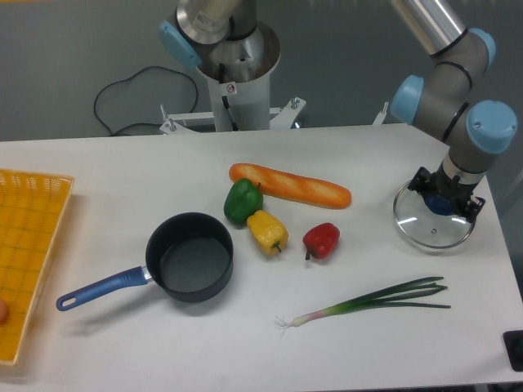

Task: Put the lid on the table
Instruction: 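Lower the glass lid flat onto the table surface, then open the gripper to release the lid knob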

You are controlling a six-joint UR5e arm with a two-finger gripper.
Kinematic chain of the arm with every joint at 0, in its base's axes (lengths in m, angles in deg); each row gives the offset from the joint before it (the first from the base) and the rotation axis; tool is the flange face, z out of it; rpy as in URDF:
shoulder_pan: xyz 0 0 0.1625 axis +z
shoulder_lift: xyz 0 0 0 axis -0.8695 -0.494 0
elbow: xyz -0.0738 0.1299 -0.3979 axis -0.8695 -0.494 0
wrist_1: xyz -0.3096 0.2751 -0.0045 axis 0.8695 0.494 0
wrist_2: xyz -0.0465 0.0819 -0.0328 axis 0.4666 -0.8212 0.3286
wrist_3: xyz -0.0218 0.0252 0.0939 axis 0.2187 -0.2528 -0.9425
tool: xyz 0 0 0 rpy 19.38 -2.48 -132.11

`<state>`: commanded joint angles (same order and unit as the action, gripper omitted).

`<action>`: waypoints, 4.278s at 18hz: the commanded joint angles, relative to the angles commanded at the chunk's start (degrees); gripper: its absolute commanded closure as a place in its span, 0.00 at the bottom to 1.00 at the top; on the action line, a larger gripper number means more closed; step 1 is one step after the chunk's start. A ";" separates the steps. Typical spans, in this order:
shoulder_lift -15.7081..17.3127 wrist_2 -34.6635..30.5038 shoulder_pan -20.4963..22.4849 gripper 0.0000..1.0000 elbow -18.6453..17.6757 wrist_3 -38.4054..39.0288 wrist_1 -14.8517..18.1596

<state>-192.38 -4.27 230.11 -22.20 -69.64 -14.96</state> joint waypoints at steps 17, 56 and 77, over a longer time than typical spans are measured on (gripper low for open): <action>-0.53 0.00 0.00 0.50 -0.09 0.09 0.09; -0.79 0.09 0.00 0.27 -0.09 0.00 0.00; 0.35 0.09 0.00 0.11 -0.09 0.09 0.09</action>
<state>-192.03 -4.18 230.11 -22.29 -69.55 -14.87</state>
